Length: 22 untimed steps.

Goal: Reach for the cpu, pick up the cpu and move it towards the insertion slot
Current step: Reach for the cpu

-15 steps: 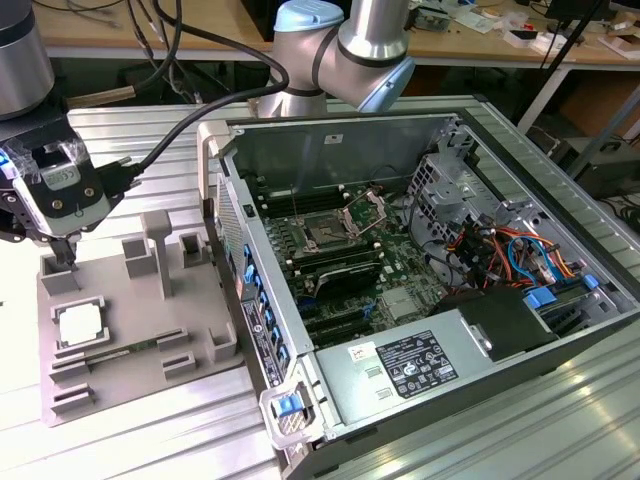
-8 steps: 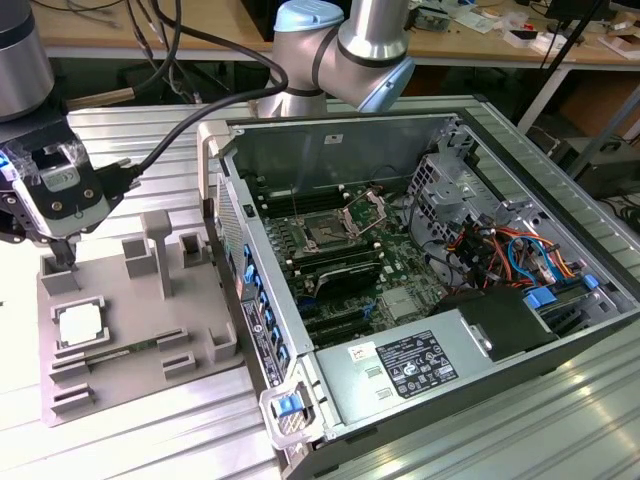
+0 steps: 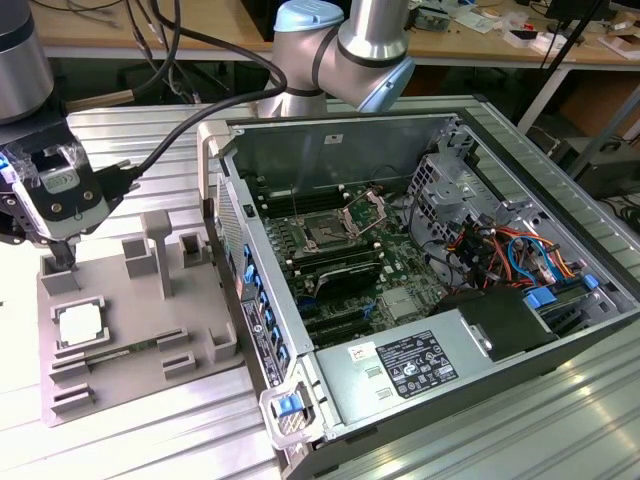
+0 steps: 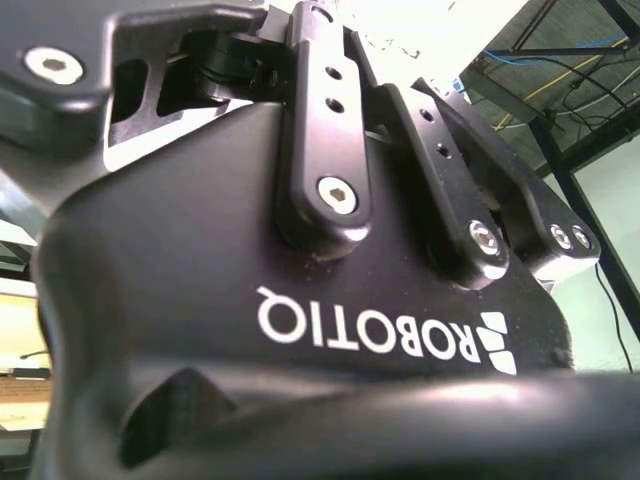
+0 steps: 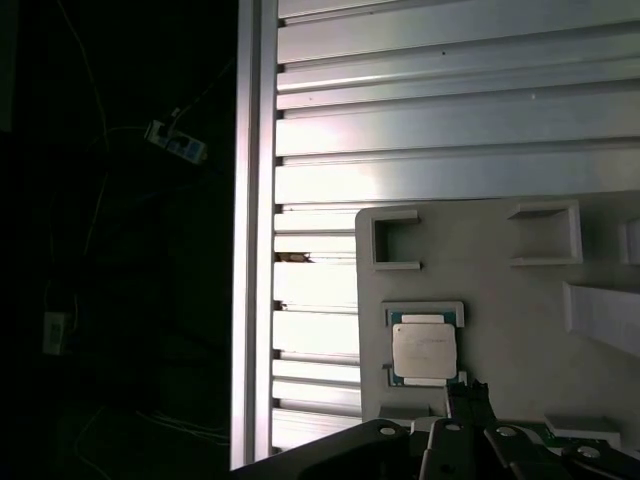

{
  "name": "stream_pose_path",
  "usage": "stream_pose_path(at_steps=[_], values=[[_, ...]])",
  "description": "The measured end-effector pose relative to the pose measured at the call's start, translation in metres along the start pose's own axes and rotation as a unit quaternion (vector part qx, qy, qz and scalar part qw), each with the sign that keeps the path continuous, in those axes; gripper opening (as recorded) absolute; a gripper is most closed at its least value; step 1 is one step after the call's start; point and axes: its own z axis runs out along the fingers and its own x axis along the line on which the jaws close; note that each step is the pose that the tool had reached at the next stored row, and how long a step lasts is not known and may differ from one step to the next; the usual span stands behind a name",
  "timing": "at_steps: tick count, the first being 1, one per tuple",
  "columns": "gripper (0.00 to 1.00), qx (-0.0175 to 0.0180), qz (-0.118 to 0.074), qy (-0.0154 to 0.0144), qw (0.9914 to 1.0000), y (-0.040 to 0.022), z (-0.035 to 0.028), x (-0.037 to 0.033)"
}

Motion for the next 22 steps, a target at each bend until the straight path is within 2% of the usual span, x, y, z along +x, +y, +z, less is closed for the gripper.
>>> stream_pose_path(at_steps=[22], values=[[0.11,0.0,0.0,0.0,1.0,-0.0002,0.0055,0.0014]])
